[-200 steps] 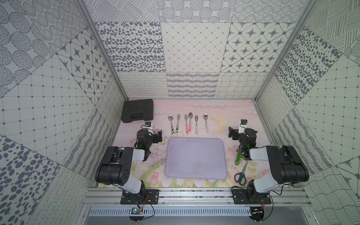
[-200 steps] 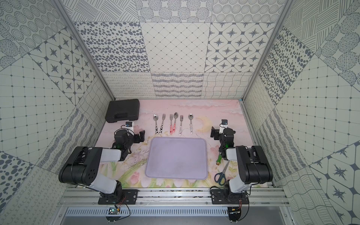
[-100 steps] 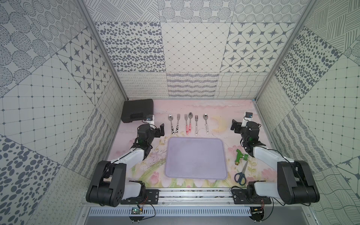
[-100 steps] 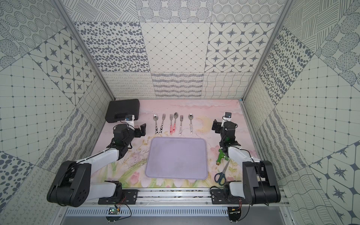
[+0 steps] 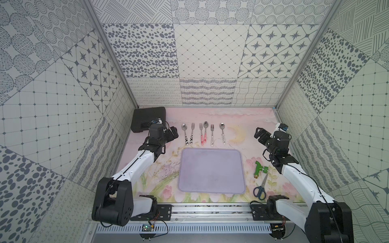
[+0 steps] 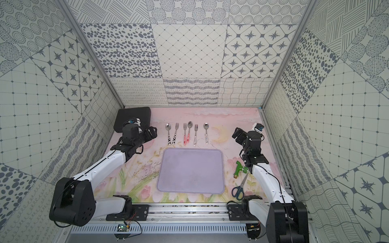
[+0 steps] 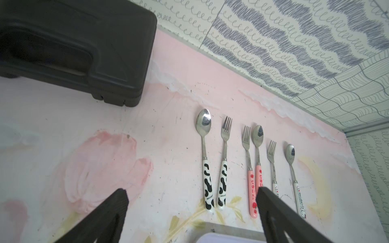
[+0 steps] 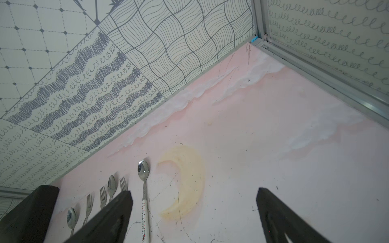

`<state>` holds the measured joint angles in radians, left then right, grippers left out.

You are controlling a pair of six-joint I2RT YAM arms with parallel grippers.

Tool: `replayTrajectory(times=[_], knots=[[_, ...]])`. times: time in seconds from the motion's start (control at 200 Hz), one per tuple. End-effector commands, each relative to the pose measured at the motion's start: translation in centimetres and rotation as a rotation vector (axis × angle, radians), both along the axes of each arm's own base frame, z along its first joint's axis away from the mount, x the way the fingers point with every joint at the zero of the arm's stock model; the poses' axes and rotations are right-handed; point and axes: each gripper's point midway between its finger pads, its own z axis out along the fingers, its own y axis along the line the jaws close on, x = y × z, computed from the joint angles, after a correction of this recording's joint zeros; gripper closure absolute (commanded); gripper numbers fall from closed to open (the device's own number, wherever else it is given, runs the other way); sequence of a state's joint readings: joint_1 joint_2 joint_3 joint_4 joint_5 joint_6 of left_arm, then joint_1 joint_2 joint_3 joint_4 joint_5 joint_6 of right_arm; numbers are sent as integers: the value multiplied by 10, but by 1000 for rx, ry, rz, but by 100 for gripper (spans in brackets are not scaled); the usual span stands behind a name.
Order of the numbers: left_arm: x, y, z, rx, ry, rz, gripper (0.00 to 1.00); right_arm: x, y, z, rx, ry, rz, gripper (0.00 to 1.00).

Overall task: Set the spoon and fork side by side
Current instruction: Pick up the fork at the center of the board.

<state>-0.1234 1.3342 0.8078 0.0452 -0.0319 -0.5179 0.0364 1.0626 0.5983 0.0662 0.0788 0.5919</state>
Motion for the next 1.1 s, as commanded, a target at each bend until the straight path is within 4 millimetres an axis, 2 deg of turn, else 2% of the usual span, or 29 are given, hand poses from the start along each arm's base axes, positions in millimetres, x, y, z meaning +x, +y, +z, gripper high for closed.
replayTrajectory(times=[0.0, 0.15, 0.31, 0.505, 0.675, 0.905, 1.096], knots=[[-9, -32, -28, -125, 191, -23, 1, -8, 7, -8, 38, 48, 29, 3], [1, -58, -37, -77, 240, -67, 0, -6, 12, -14, 47, 59, 50, 3], [11, -86, -52, 4, 303, -115, 1, -4, 19, -30, 89, 93, 71, 3], [22, -114, -66, 94, 360, -164, 13, -4, 31, -40, 106, 117, 102, 3], [32, -126, -77, 145, 410, -188, 25, -5, 36, -40, 122, 119, 116, 3], [43, -127, -98, 216, 494, -203, 38, -8, 40, -33, 152, 99, 126, 3], [51, -129, -114, 241, 548, -185, 46, -8, 41, -36, 165, 108, 123, 3]])
